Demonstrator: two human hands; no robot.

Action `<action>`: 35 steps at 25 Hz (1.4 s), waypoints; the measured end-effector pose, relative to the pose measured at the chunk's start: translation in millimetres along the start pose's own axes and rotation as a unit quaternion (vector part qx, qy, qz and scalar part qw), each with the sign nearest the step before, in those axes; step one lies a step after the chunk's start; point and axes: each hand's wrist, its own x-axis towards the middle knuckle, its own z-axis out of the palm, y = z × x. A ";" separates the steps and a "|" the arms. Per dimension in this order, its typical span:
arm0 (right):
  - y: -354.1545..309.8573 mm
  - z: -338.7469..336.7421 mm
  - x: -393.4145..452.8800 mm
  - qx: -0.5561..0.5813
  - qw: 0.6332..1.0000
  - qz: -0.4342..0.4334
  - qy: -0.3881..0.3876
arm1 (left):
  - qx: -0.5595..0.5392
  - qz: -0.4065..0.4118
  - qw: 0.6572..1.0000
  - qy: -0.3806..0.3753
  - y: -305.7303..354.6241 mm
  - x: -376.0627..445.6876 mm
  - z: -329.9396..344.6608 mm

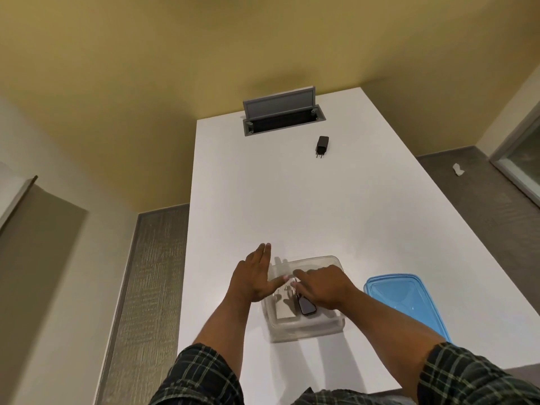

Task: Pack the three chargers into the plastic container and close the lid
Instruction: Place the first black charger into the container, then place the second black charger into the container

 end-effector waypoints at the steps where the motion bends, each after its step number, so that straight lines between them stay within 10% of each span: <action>1: 3.2 -4.9 3.6 -0.023 0.999 -0.018 0.016 | 0.000 -0.002 1.000 0.006 -0.4 4.0 -3.8; 11: 72.9 -50.2 59.0 -0.064 0.985 0.140 0.078 | 0.026 0.015 0.999 0.042 10.0 59.3 -26.3; 35: 222.0 9.6 180.6 0.107 0.936 0.287 -0.176 | -0.045 0.012 0.998 -0.048 26.8 224.4 32.2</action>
